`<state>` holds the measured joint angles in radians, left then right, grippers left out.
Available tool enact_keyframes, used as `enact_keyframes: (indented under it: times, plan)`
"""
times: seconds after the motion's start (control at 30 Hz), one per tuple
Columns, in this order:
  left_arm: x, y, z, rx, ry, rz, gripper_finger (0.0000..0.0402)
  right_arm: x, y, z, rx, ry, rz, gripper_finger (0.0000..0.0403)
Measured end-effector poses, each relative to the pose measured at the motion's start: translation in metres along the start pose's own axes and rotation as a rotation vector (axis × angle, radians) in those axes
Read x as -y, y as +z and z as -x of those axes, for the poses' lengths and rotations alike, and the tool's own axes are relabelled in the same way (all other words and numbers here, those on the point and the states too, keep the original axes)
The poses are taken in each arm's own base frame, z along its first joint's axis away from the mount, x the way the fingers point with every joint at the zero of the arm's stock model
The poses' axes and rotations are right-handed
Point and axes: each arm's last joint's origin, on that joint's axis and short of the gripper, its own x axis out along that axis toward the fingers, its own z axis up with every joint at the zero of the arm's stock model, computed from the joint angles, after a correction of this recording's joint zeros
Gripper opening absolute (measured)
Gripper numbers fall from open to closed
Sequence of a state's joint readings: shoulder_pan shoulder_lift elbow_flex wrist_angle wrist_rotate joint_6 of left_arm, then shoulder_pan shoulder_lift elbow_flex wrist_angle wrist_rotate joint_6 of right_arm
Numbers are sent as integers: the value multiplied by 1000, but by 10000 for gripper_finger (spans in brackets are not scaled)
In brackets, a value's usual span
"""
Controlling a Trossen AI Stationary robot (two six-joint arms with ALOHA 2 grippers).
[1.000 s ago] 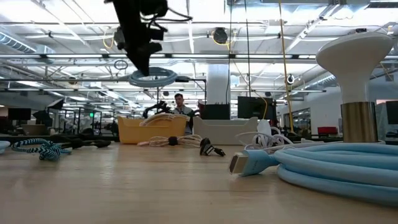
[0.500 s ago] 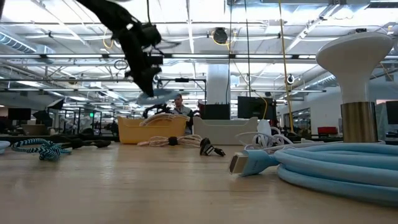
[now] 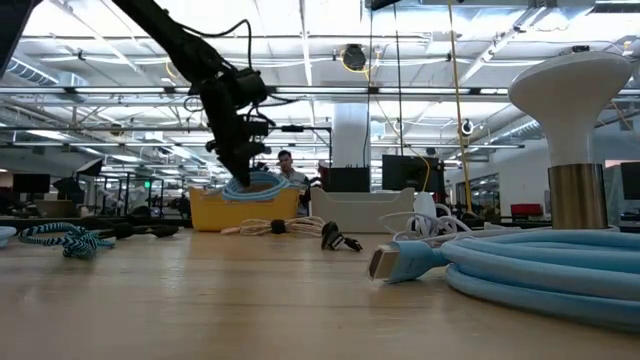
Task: Pick & Place USB Port
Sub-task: Put the middle blue HDMI cable into the yellow bin
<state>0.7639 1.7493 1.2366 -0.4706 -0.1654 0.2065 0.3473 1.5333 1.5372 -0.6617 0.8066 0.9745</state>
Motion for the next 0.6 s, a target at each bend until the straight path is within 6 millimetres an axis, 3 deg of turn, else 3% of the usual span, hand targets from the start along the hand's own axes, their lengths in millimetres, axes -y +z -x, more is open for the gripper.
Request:
enact_keyframes:
  times: [0.6]
  plan:
    - [-12,-6,-1,-44,57,25,35,1,2,-2,6,-10,7,238]
